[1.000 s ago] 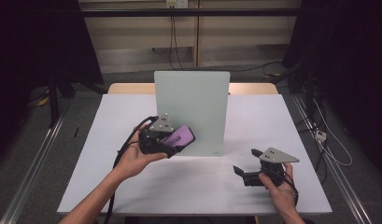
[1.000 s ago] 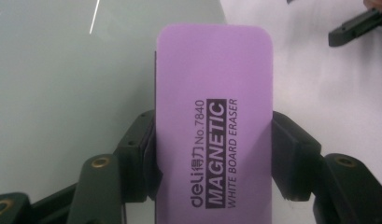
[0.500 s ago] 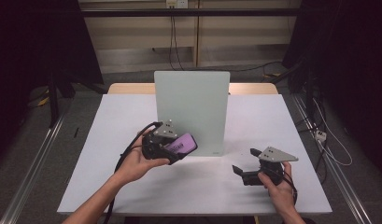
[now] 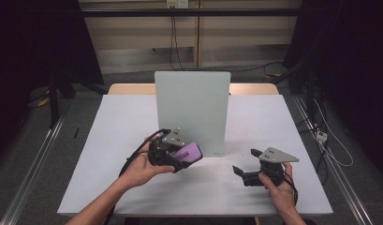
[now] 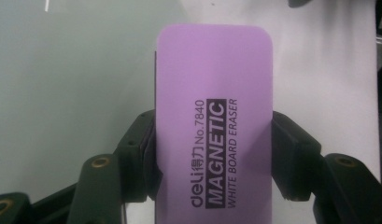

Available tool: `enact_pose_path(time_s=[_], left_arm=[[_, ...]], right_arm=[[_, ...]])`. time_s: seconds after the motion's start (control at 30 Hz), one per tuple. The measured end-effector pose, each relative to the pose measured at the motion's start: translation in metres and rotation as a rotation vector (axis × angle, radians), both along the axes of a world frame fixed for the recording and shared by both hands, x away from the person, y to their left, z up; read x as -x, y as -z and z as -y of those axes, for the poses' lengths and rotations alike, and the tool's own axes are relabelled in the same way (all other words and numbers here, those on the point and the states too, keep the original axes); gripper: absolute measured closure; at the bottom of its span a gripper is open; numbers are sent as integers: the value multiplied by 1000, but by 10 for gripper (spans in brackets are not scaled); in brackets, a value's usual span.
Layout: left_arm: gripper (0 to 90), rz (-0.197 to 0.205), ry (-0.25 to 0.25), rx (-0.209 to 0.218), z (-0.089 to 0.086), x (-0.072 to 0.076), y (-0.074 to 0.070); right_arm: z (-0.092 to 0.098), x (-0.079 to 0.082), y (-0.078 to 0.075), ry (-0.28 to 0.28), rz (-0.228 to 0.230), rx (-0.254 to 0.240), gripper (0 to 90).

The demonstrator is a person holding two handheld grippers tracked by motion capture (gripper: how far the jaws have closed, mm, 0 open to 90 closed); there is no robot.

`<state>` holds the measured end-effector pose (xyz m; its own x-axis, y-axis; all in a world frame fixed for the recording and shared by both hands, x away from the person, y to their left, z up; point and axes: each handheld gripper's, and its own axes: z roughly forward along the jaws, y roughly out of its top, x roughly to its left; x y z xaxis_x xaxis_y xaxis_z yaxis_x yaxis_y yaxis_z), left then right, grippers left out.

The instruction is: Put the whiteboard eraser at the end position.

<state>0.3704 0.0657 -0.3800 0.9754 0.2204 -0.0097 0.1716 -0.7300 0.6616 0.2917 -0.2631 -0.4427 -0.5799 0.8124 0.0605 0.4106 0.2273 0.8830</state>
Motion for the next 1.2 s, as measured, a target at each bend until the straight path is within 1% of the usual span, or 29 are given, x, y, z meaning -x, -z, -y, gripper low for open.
enact_pose_path(time_s=[0.1, 0.13, 0.2, 0.3, 0.37, 0.43, 0.47, 0.5, 0.53, 0.57, 0.6, 0.63, 0.67, 0.7, 0.77, 0.8, 0.83, 0.87, 0.9, 0.93, 0.97, 1.0, 1.07, 1.1, 1.13, 1.17, 1.2], left_arm=[[410, -4, 10, -25, 3, 3, 3], [410, -4, 14, -23, 3, 3, 4], [410, -16, 20, -21, 6, 3, 6], [410, -33, 32, -42, 11, 4, 11], [410, -52, 45, -54, 13, 4, 14], [410, -56, 41, -62, 16, 4, 17], [410, -66, 43, -53, 18, 4, 19], [410, -65, 40, -69, 19, 4, 20], [410, -57, 32, -103, 20, 5, 19], [410, -85, 45, -72, 21, 4, 22], [410, -88, 45, -79, 22, 4, 23], [410, -92, 39, -71, 23, 4, 24], [410, -93, 32, -74, 24, 4, 25], [410, -82, 26, -115, 25, 4, 24], [410, -89, 32, -129, 28, 4, 26], [410, -112, 44, -96, 29, 4, 30], [410, -120, 53, -101, 30, 4, 31], [410, -119, 57, -104, 31, 4, 32], [410, -129, 65, -107, 31, 4, 33], [410, -118, 61, -110, 32, 5, 34], [410, -128, 65, -106, 33, 5, 35], [409, -121, 62, -114, 34, 5, 35], [410, -122, 67, -134, 35, 5, 38], [410, -127, 70, -139, 36, 5, 40], [410, -127, 62, -138, 37, 6, 42], [410, -128, 66, -148, 38, 6, 44], [409, -131, 66, -146, 39, 5, 45]], right_arm=[[-2, 1, -1, -3, 4, 3, 52], [-2, 1, -1, -4, 4, 4, 52], [-3, 1, -1, -4, 4, 6, 52], [-2, 1, -1, -1, 2, 6, 52], [-2, 0, 0, -2, 2, 4, 52], [-2, 0, 0, -3, 3, 4, 52], [-2, 0, -1, -3, 3, 5, 52], [-2, 0, -1, -3, 3, 5, 52], [-2, 0, -1, -3, 3, 5, 52], [-2, 0, -1, -3, 3, 5, 52], [-2, 0, -1, -3, 4, 6, 52], [-2, 0, -1, -3, 2, 6, 52], [-2, 0, -1, -3, 2, 6, 52], [-2, 0, -1, -4, 3, 7, 52], [-2, 0, 0, -5, 2, 7, 52], [-2, 0, 0, -6, 2, 8, 52], [-2, 0, 0, -6, 3, 8, 52], [-2, 0, 0, -5, 2, 7, 52], [-2, 0, 0, -5, 2, 7, 52], [-2, 0, 0, -5, 2, 7, 52], [-2, 0, 0, -5, 2, 7, 52], [-2, 0, 0, -5, 3, 7, 52], [-3, 0, -1, -6, 3, 7, 52], [-2, 0, 0, -6, 2, 7, 52], [-2, 0, 0, -6, 3, 7, 52], [-2, 0, 0, -6, 3, 7, 52], [-2, 0, 0, -6, 3, 6, 52]])
